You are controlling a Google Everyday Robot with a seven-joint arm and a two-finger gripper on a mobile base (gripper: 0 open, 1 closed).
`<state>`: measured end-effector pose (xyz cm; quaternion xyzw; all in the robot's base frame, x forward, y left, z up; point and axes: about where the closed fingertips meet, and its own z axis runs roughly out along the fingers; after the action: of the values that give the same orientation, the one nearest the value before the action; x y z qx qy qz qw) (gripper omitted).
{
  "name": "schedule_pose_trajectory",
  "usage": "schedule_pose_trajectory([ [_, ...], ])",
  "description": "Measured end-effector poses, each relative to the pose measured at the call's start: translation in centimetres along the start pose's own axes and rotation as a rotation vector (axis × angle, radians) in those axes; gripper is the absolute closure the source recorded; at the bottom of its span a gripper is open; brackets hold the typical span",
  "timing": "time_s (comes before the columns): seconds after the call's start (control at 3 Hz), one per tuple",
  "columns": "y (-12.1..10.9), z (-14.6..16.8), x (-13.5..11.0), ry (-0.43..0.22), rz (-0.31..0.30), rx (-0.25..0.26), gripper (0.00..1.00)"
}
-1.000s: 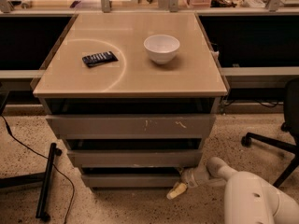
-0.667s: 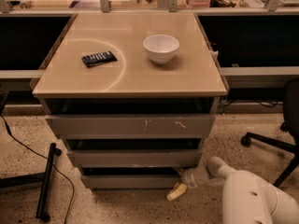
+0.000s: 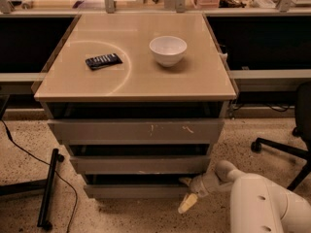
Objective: Open bottom drawer
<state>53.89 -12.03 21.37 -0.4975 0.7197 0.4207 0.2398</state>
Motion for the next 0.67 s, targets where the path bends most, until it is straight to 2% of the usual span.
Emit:
schedule_pose_trajectory([
  [0.33, 6.2, -3.6, 1.1, 0.139, -0.037, -0.202, 0.00],
  [0.67, 10.5, -6.6, 2.1, 0.228, -0.035, -0.305, 0.00],
])
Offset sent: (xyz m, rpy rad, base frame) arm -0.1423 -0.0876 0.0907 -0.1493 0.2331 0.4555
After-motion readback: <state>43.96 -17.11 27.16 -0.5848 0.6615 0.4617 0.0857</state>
